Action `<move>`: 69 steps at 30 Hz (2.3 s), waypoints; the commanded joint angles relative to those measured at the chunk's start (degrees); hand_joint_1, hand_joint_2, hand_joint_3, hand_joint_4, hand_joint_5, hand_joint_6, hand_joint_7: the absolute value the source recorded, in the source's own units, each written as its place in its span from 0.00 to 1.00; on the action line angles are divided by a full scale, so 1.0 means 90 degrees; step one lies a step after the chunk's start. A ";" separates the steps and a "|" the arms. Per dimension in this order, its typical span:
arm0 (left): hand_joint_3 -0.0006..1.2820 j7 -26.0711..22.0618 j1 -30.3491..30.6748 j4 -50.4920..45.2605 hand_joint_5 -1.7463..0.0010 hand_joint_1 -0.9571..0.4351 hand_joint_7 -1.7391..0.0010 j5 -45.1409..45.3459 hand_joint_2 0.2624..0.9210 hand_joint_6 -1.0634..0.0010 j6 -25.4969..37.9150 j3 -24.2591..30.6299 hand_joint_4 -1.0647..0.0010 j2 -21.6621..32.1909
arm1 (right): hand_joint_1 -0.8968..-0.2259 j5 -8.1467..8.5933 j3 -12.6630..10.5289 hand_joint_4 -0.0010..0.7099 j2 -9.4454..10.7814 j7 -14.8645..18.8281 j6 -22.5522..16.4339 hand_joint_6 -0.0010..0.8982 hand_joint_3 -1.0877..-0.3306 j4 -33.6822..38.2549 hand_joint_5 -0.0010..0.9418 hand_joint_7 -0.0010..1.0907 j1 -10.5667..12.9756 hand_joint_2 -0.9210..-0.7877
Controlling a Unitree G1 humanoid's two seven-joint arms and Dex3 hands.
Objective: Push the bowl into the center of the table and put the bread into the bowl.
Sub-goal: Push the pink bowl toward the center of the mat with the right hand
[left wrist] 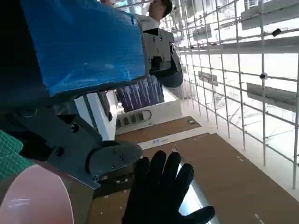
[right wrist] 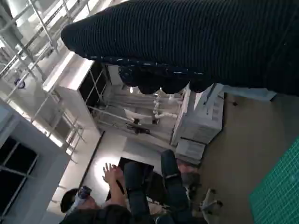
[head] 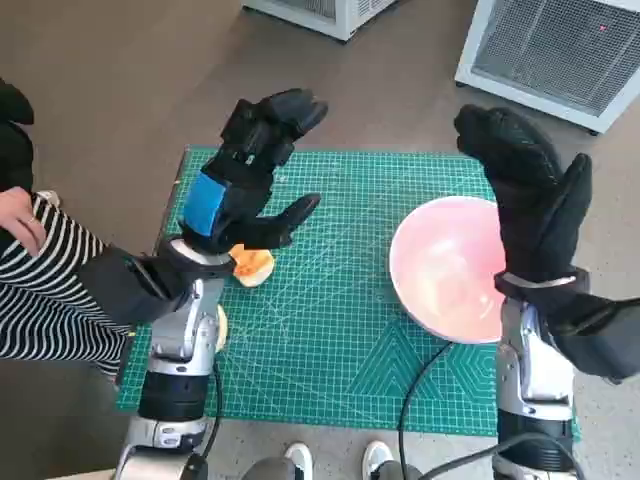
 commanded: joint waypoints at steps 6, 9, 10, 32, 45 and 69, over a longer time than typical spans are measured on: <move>0.44 0.0019 0.0017 0.0010 0.70 0.55 0.55 0.0024 0.69 1.00 -0.0128 0.0058 0.99 -0.0006 | 0.33 0.0018 -0.0011 0.21 -0.0035 0.0156 0.0017 0.07 0.58 0.0171 0.00 0.44 0.0019 0.00; 0.43 0.0017 0.0014 0.0026 0.71 0.55 0.55 0.0038 0.69 1.00 -0.0151 0.0064 0.99 -0.0004 | 0.33 -0.0003 -0.0005 0.21 -0.0041 0.0156 0.0025 0.07 0.58 0.0150 0.00 0.44 0.0022 0.00; 0.43 0.0016 0.0013 0.0030 0.71 0.55 0.55 0.0042 0.69 1.00 -0.0156 0.0064 0.99 -0.0004 | 0.33 -0.0011 -0.0001 0.21 -0.0041 0.0151 0.0029 0.07 0.58 0.0137 0.00 0.44 0.0025 0.00; 0.42 0.0065 0.0037 0.0035 0.72 0.56 0.55 0.0138 0.71 1.00 -0.0240 0.0021 0.99 -0.0020 | 0.34 0.0018 -0.0094 0.21 -0.0200 0.0250 -0.0009 0.06 0.56 0.0139 0.00 0.45 0.0090 0.00; 0.41 -0.0007 0.0085 0.0083 0.73 0.56 0.56 0.0020 0.72 1.00 -0.0228 0.0094 0.97 0.0025 | 0.33 0.0260 -0.1343 0.19 -0.0872 0.0113 -0.0312 0.04 0.54 0.0355 0.00 0.44 0.0656 0.00; 0.35 -0.0104 -0.0078 0.0289 0.79 0.52 0.57 -0.0079 0.79 1.00 -0.0208 0.0153 0.92 -0.0011 | 0.38 -0.0304 -0.2178 0.14 -0.1371 -0.0998 -0.1759 0.00 0.45 0.4560 0.00 0.41 0.0337 0.00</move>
